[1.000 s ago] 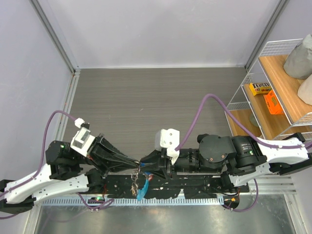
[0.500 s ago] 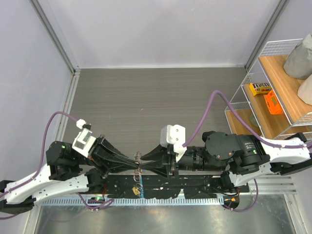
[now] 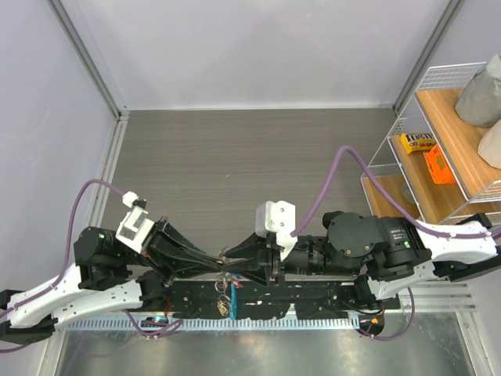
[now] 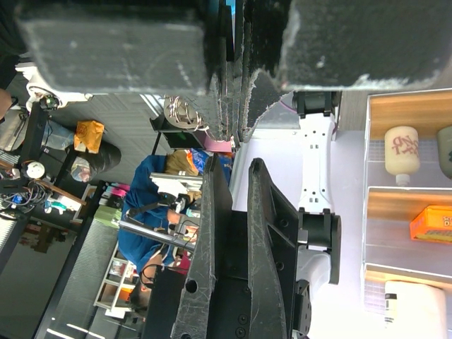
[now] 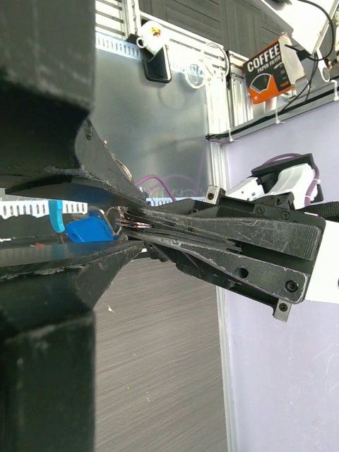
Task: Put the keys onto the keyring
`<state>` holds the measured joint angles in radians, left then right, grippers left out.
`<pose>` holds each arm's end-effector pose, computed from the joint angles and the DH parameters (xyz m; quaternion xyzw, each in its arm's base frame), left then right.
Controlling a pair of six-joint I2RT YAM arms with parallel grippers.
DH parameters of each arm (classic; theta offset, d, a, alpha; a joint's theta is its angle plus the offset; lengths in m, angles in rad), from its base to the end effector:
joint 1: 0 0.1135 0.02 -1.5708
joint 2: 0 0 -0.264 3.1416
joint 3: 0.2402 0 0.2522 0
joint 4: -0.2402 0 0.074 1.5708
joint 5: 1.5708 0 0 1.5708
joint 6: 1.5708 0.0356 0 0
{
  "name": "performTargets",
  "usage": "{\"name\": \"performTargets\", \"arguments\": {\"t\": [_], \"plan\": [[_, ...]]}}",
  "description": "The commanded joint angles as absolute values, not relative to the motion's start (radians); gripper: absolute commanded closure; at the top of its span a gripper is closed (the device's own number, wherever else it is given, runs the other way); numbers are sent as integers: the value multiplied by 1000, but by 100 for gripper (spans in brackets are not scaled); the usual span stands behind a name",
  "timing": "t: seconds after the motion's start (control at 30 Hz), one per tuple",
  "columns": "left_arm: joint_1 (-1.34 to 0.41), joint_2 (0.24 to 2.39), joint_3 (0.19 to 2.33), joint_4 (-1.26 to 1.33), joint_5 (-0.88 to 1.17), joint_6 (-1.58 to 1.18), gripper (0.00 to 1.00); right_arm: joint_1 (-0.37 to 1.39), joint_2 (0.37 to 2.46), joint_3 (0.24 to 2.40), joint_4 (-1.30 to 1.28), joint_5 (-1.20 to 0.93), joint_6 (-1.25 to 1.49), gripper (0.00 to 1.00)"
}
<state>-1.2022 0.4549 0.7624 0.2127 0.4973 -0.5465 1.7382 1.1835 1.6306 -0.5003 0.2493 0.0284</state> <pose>0.0164 -0.0896 0.4132 0.3581 0.3916 -0.7225 0.4433 -0.0286 0.2219 0.5122 -0.4871 0.5371 0.4704 0.5030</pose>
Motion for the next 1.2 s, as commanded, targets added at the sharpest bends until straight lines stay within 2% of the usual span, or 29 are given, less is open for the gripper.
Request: {"name": "performTargets", "arguments": {"t": [0.0,0.57,0.67,0.73,0.8,0.83,1.03,1.1,1.17], "plan": [[-1201,442,779,281,482,-551,100,1740,1193,1641,-462,253,28,68],[-1203,437,776,301,477,-543,100,1740,1195,1623,-471,239,37,71],[-1203,440,775,307,476,-548,100,1740,1197,1626,-471,236,35,79],[-1203,443,773,314,480,-551,100,1741,1201,1632,-469,236,34,79],[-1201,451,772,325,486,-555,100,1740,1210,1643,-475,232,26,86],[-1203,454,773,330,488,-557,100,1740,1221,1657,-479,230,22,94],[-1203,437,784,258,473,-540,100,1740,1241,1687,-549,247,6,94],[-1201,419,798,180,440,-520,95,1741,1247,1718,-609,268,6,94],[-1203,396,810,99,410,-497,82,1741,1262,1767,-690,287,5,94]]}}
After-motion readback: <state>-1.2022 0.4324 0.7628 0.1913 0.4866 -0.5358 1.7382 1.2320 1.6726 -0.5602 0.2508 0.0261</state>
